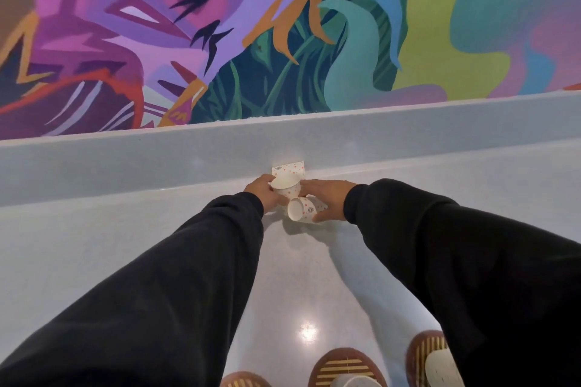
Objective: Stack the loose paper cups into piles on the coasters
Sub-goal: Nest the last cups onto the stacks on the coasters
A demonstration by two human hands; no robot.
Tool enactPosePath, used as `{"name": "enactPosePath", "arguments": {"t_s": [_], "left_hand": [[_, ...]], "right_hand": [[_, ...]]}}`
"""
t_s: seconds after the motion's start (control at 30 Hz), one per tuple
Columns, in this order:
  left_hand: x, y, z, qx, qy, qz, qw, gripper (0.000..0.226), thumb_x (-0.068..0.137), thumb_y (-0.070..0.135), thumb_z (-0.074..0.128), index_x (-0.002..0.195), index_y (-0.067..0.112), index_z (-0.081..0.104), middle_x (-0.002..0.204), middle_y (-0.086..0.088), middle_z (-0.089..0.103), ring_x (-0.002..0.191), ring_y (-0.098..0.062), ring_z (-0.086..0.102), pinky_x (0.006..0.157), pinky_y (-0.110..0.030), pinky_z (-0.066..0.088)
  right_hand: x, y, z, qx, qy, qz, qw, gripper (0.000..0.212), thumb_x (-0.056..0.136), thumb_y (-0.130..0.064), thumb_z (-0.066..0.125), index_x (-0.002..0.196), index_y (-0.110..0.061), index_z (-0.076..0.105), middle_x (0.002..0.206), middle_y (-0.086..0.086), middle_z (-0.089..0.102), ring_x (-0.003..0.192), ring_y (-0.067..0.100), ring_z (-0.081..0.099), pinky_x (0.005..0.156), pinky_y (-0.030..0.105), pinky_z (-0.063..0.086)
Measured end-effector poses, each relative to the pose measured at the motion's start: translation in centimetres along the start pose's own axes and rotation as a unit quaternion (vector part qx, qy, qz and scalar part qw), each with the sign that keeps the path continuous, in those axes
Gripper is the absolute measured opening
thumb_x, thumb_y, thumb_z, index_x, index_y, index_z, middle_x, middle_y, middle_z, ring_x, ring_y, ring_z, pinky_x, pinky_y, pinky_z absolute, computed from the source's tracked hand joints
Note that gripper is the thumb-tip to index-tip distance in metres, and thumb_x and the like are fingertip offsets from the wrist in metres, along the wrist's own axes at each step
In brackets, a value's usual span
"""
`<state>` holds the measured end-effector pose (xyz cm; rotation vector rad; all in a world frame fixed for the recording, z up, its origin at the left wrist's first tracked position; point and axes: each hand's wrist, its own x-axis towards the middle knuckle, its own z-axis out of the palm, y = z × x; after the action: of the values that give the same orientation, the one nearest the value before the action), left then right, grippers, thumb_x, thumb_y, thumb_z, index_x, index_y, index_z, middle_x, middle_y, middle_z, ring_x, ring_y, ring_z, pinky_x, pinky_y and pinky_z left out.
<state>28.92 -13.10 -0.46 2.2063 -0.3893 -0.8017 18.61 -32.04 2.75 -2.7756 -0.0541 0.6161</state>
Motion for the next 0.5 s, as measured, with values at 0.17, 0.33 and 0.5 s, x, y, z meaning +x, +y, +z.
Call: {"name": "enactPosePath", "arguments": {"t_s": [0.17,0.33,0.5], "left_hand": [[-0.3,-0.7,-1.2,-0.089,0.018,-0.002,0.996,0.048,0.082,0.028,0.083,0.123,0.019,0.059,0.115,0.002,0.067,0.098,-0.014,0.063,0.076,-0.031,0.051],[-0.9,-2.5,-4.0,0.032,0.049,-0.009,0.998,0.053,0.079,0.044,0.081,0.122,0.027,0.055,0.114,0.000,0.065,0.098,-0.021,0.064,0.088,-0.037,0.055],[-2.3,-2.4,-4.6,-0.018,-0.017,0.028,0.999,0.044,0.082,0.032,0.083,0.122,0.029,0.064,0.114,0.001,0.067,0.097,-0.023,0.069,0.076,-0.038,0.064]], "right_hand": [[-0.5,-0.1,0.5,0.068,-0.013,0.002,0.998,0.067,0.085,-0.037,0.078,0.143,-0.036,0.045,0.137,-0.006,0.061,0.118,0.021,0.058,0.104,0.041,0.045],[0.1,0.3,-0.9,0.124,0.084,0.070,0.986,0.062,0.078,-0.043,0.085,0.130,-0.032,0.053,0.123,-0.001,0.065,0.099,0.020,0.061,0.086,0.031,0.048],[1.3,-0.5,-0.8,0.115,0.114,0.097,0.982,0.059,0.073,-0.038,0.089,0.125,-0.032,0.062,0.115,0.000,0.055,0.102,0.021,0.055,0.088,0.030,0.046]]}}
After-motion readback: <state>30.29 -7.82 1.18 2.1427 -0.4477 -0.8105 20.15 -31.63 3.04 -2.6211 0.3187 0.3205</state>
